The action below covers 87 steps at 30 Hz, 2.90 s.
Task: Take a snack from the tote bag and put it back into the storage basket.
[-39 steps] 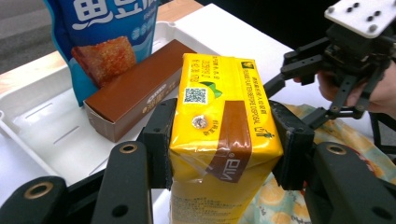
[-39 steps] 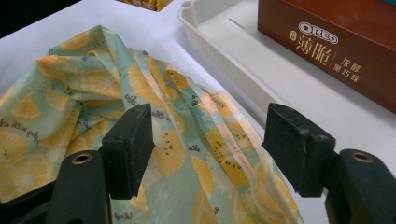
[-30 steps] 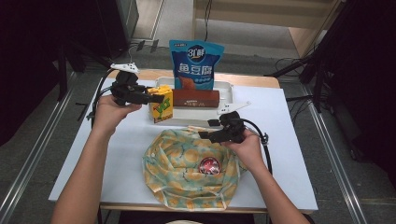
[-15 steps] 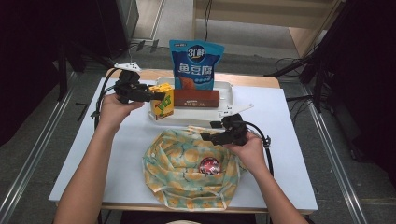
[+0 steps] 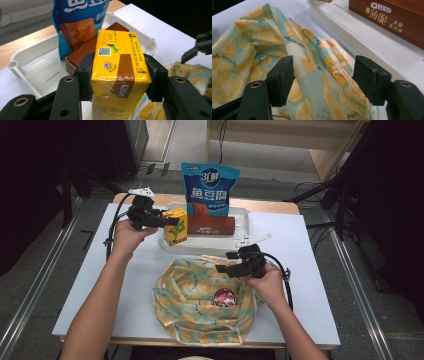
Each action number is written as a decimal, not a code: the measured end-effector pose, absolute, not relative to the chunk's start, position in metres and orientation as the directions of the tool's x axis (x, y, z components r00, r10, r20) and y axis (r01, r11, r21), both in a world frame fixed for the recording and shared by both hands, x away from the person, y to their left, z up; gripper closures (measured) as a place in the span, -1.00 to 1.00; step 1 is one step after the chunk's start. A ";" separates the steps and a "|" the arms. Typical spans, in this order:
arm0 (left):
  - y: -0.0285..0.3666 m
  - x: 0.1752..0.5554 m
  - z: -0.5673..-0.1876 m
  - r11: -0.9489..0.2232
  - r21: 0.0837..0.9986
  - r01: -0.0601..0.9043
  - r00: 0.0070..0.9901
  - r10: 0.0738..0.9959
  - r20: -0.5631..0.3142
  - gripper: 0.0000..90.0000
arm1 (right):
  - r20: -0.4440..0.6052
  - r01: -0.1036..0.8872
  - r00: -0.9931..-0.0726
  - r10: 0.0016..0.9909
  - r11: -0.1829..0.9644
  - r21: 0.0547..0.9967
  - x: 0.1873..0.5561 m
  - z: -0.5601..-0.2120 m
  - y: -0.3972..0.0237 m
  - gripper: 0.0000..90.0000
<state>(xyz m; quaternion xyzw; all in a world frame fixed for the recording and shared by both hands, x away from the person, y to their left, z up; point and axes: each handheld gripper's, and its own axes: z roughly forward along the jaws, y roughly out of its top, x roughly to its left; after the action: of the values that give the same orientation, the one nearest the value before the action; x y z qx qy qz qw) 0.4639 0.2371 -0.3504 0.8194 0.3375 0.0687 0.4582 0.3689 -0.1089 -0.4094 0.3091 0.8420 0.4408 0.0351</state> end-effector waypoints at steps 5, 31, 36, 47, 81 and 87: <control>0.238 0.469 -0.357 -0.354 0.788 0.504 0.753 0.627 -0.200 0.13 | 0.212 0.488 -0.806 0.553 0.419 0.766 0.368 -0.409 -0.111 -0.24; 0.245 0.487 -0.382 -0.337 0.787 0.516 0.713 0.679 -0.177 0.13 | 0.217 0.493 -0.805 0.551 0.420 0.762 0.369 -0.411 -0.111 -0.24; 0.246 0.490 -0.390 -0.333 0.764 0.553 0.711 0.667 -0.224 0.13 | 0.218 0.494 -0.805 0.552 0.420 0.761 0.369 -0.411 -0.110 -0.24; 0.253 0.484 -0.398 -0.319 0.772 0.550 0.715 0.656 -0.239 0.13 | 0.220 0.498 -0.804 0.553 0.422 0.758 0.369 -0.411 -0.112 -0.24; 0.254 0.462 -0.379 -0.357 0.744 0.564 0.712 0.666 -0.221 -0.09 | 0.221 0.492 -0.808 0.545 0.420 0.762 0.372 -0.411 -0.112 -0.24; 0.257 0.455 -0.374 -0.359 0.747 0.560 0.712 0.670 -0.212 -0.11 | 0.217 0.485 -0.815 0.537 0.427 0.763 0.373 -0.411 -0.108 -0.23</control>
<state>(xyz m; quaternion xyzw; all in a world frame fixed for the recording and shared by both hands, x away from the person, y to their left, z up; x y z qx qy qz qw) 0.4550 0.2570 -0.3739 0.8218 0.3741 0.0644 0.4250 0.3729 -0.1081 -0.4111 0.3024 0.8443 0.4414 0.0294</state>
